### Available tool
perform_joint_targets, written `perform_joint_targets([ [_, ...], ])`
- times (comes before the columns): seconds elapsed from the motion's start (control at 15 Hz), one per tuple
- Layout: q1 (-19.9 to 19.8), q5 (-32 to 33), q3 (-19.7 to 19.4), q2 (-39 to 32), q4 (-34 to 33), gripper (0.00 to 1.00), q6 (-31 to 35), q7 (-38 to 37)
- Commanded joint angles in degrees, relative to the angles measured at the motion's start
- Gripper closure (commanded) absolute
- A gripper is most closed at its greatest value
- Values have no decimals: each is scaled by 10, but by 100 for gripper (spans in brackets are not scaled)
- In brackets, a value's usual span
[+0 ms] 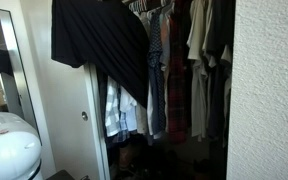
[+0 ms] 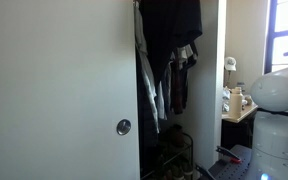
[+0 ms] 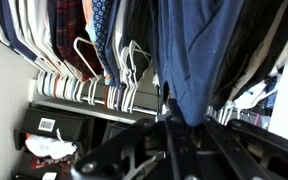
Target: Take the hanger with the black shirt and hang it more to the right
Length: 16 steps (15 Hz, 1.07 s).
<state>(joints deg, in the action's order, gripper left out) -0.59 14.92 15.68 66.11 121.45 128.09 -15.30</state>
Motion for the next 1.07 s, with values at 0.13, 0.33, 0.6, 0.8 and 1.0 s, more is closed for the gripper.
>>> perform_joint_targets([
  [0.13, 8, -22, -5, 47, -13, 97, -66, 43],
  [0.33, 11, -23, -9, 62, -22, 97, -99, 52],
  [0.6, 4, -18, -18, 78, -33, 97, -124, 54],
  [0.8, -5, -11, -29, 88, -42, 97, -134, 55],
  [1.0, -16, 3, -47, 96, -42, 97, -130, 67],
])
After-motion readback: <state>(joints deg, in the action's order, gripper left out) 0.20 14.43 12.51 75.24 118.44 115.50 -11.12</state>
